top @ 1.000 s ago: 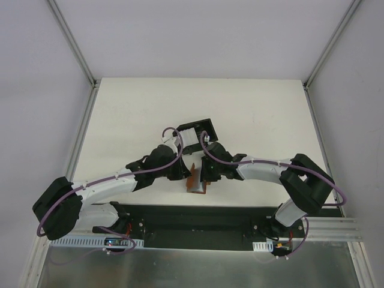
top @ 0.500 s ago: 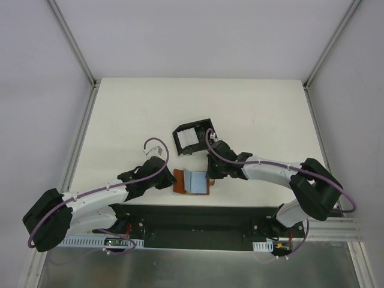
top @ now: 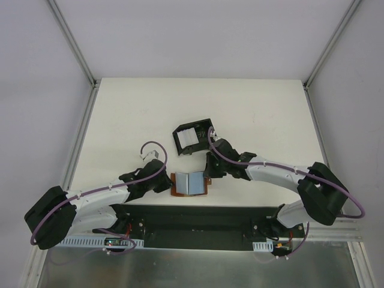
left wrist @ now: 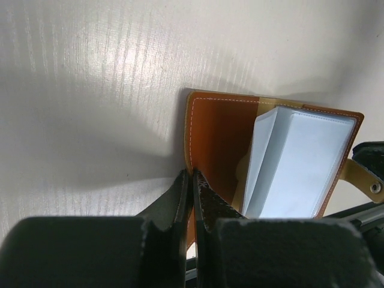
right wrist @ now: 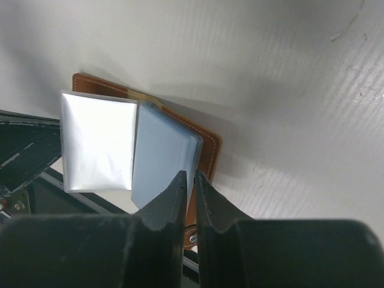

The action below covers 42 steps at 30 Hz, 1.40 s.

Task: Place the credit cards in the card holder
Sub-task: Turn over the card slot in the card holder.

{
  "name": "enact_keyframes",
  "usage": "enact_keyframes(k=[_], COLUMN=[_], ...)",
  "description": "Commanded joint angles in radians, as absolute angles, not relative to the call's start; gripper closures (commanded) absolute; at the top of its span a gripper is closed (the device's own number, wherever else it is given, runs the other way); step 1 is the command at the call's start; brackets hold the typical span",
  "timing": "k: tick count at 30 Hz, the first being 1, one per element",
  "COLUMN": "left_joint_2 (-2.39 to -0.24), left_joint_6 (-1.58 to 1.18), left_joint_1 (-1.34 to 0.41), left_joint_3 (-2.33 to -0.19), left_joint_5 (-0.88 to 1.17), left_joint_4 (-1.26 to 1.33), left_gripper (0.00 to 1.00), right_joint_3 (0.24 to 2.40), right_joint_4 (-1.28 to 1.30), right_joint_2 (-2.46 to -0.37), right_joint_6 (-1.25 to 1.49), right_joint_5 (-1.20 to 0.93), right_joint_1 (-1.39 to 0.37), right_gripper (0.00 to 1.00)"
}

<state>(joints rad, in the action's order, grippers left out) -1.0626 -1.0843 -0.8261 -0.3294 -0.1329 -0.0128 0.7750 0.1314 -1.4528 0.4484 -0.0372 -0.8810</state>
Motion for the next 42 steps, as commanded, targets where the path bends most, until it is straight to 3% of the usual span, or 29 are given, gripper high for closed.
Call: enact_keyframes(k=[1,15,36,42], left_joint_2=[-1.085,-1.065,-1.146,-1.164], left_joint_6=[-1.12,-1.131,-1.12,-1.138], left_joint_1=[-0.838,-0.838,-0.838,-0.838], left_joint_3=[-0.31,-0.314,-0.331,-0.324], left_joint_5=[-0.176,-0.186,-0.164,-0.166], left_joint_4=[-0.074,-0.069,-0.026,-0.012], left_gripper=[1.0,1.0,1.0,1.0], right_joint_3=[0.828,0.841,0.888,0.91], right_joint_4=[0.147,0.18,0.006,-0.161], right_joint_2=[-1.431,-1.565,-1.673,-1.701], right_joint_6=[0.434,0.466,0.503,0.537], right_joint_5=[-0.066,-0.093,-0.296,-0.402], right_joint_1=[-0.888,-0.894,-0.902,-0.902], right_gripper=[0.88,0.9,0.88,0.85])
